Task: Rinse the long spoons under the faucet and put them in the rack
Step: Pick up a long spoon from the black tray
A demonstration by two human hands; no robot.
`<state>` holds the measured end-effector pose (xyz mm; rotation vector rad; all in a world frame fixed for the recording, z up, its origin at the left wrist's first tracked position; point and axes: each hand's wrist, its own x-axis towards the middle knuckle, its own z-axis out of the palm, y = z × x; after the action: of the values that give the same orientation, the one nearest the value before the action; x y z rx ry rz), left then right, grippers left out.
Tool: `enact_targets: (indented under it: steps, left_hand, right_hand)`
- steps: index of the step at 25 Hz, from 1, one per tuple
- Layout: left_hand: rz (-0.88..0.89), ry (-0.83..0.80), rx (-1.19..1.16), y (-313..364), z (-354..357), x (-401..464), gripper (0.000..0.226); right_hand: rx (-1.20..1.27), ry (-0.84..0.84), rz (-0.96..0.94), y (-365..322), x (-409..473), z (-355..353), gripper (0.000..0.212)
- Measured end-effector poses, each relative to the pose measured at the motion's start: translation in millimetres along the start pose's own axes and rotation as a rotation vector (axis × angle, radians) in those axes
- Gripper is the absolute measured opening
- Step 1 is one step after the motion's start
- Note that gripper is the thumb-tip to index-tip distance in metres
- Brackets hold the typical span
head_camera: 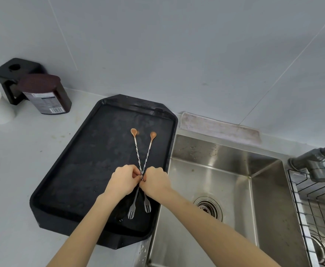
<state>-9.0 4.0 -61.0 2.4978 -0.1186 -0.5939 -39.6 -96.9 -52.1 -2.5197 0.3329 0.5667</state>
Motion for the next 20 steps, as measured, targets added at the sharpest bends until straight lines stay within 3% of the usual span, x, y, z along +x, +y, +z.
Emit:
enact_targets:
  steps: [10, 20]
  left_hand:
    - [-0.072, 0.008, -0.313, 3, -6, -2, 0.012]
    - [-0.003, 0.077, -0.492, 39, -15, -15, 0.014]
  right_hand:
    - [0.089, 0.066, -0.041, 2, -2, 3, 0.023]
    - [0.184, 0.174, -0.113, 13, -34, -31, 0.015]
